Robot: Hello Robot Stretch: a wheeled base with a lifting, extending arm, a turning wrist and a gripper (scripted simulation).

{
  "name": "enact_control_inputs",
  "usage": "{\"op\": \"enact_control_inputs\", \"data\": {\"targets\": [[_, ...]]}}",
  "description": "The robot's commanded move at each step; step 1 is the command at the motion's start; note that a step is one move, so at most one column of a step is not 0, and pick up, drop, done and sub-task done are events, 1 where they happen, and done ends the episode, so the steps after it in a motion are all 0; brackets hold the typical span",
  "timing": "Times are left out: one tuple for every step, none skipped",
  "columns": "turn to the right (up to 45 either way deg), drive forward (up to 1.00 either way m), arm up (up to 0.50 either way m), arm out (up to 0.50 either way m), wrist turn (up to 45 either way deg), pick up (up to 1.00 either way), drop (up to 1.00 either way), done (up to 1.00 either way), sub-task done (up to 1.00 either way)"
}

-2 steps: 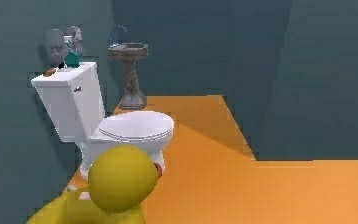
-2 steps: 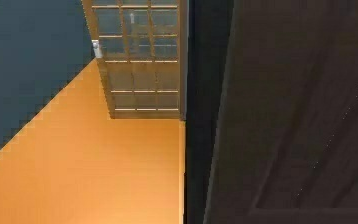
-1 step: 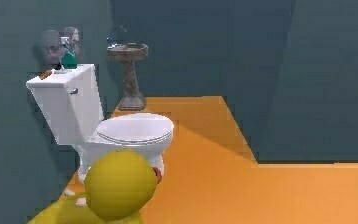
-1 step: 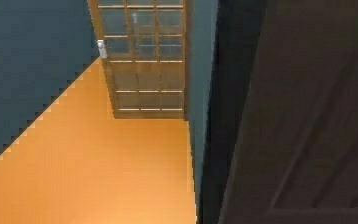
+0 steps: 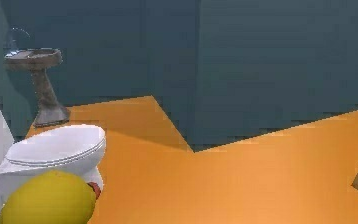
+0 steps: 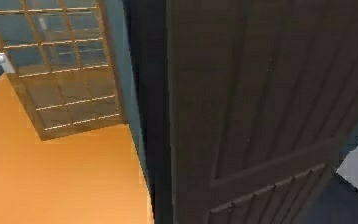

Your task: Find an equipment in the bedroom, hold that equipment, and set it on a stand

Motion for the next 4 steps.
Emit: {"op": "enact_control_inputs", "data": {"targets": [[0.0, 0.35, 0.00, 0.00, 0.0, 0.00, 0.00, 0.00, 0.00], [45.0, 0.00, 0.00, 0.00, 0.0, 0.00, 0.00, 0.00, 0.00], [0.0, 1.00, 0.00, 0.00, 0.0, 0.00, 0.00, 0.00, 0.00], [0.0, 0.95, 0.00, 0.00, 0.0, 0.00, 0.00, 0.00, 0.00]]}}
